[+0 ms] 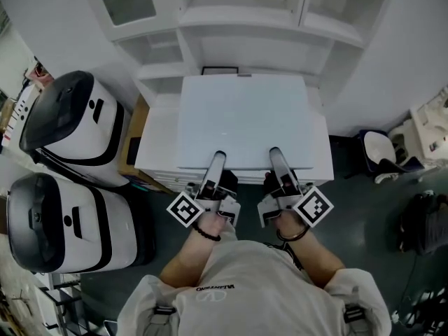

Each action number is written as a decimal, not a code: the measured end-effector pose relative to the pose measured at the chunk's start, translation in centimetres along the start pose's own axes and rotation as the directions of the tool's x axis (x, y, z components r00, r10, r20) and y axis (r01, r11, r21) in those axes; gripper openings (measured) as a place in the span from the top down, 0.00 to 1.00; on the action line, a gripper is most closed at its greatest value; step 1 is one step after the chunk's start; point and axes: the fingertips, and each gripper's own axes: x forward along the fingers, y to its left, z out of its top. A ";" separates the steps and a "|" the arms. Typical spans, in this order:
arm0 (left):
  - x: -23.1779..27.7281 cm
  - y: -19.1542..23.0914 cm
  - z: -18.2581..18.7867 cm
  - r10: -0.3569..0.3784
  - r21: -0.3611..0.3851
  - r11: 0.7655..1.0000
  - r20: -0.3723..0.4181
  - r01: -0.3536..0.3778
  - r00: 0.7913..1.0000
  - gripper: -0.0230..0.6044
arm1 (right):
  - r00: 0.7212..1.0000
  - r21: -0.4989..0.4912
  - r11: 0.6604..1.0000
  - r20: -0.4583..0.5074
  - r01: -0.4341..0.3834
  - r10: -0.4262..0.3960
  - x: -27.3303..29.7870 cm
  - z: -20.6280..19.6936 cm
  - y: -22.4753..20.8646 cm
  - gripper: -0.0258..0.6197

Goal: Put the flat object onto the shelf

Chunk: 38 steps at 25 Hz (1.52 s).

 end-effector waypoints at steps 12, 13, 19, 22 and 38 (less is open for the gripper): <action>10.5 2.2 8.6 -0.051 0.009 0.999 -0.071 0.051 0.996 0.45 | 0.996 -0.037 0.999 0.079 -0.024 0.027 12.3 2.7 0.7 0.41; 11.2 2.4 9.1 -0.052 0.006 0.999 -0.078 0.053 0.996 0.45 | 0.996 -0.043 0.999 0.084 -0.022 0.025 13.1 2.9 0.8 0.41; 15.2 3.1 11.4 -0.069 -0.012 0.998 -0.116 0.068 0.991 0.45 | 0.993 -0.078 0.997 0.116 -0.029 0.038 17.3 4.7 1.5 0.41; 16.3 2.9 12.0 -0.078 -0.021 0.997 -0.119 0.076 0.990 0.45 | 0.991 -0.091 0.995 0.124 -0.028 0.039 18.2 5.3 1.8 0.41; 24.8 2.5 14.0 -0.068 0.015 0.997 -0.100 0.070 0.993 0.45 | 0.993 -0.090 0.995 0.102 -0.050 0.060 25.1 11.2 2.2 0.40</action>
